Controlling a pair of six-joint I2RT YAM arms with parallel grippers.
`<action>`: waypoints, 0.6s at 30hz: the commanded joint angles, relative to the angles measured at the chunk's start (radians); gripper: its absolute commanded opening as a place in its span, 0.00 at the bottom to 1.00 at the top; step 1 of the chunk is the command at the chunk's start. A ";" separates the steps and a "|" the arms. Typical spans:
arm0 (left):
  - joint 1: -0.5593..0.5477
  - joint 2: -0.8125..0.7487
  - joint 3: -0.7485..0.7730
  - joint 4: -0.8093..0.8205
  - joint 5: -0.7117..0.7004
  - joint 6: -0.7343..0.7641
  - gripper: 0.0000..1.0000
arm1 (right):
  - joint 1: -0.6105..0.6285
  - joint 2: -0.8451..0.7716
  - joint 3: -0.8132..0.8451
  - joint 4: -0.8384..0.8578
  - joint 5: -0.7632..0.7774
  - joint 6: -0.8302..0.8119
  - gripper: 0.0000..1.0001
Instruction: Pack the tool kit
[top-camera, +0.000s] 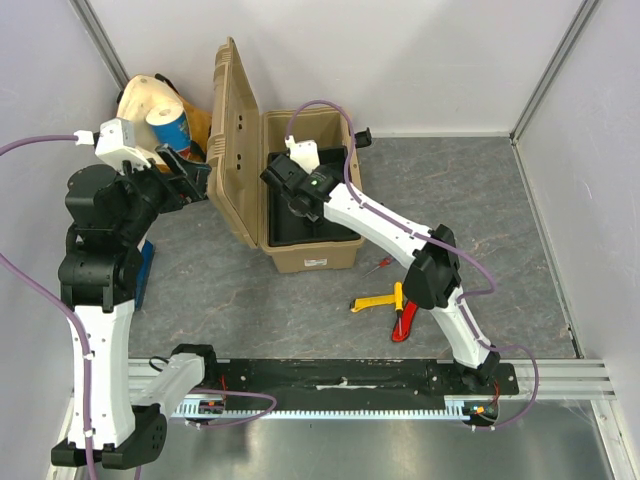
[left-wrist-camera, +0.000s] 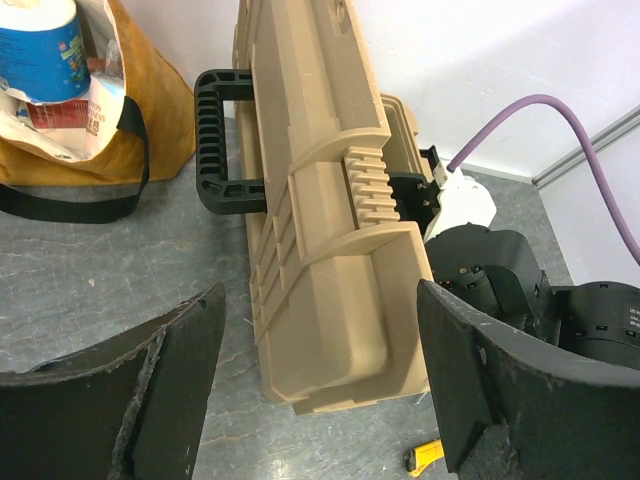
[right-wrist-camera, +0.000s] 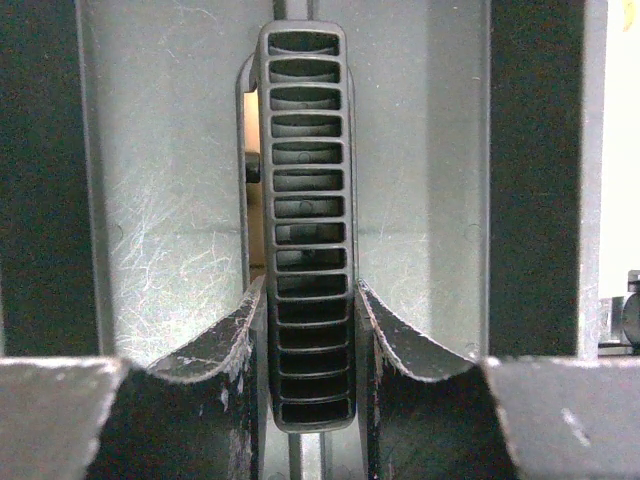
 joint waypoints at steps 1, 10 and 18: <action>-0.003 -0.004 0.001 0.031 -0.007 0.029 0.82 | -0.001 -0.019 -0.022 0.030 -0.011 0.051 0.00; -0.001 -0.010 -0.001 0.030 -0.008 0.029 0.82 | -0.001 0.028 -0.033 0.103 0.032 0.046 0.00; -0.003 -0.014 -0.008 0.031 -0.013 0.029 0.82 | -0.001 0.010 -0.106 0.153 -0.009 0.051 0.00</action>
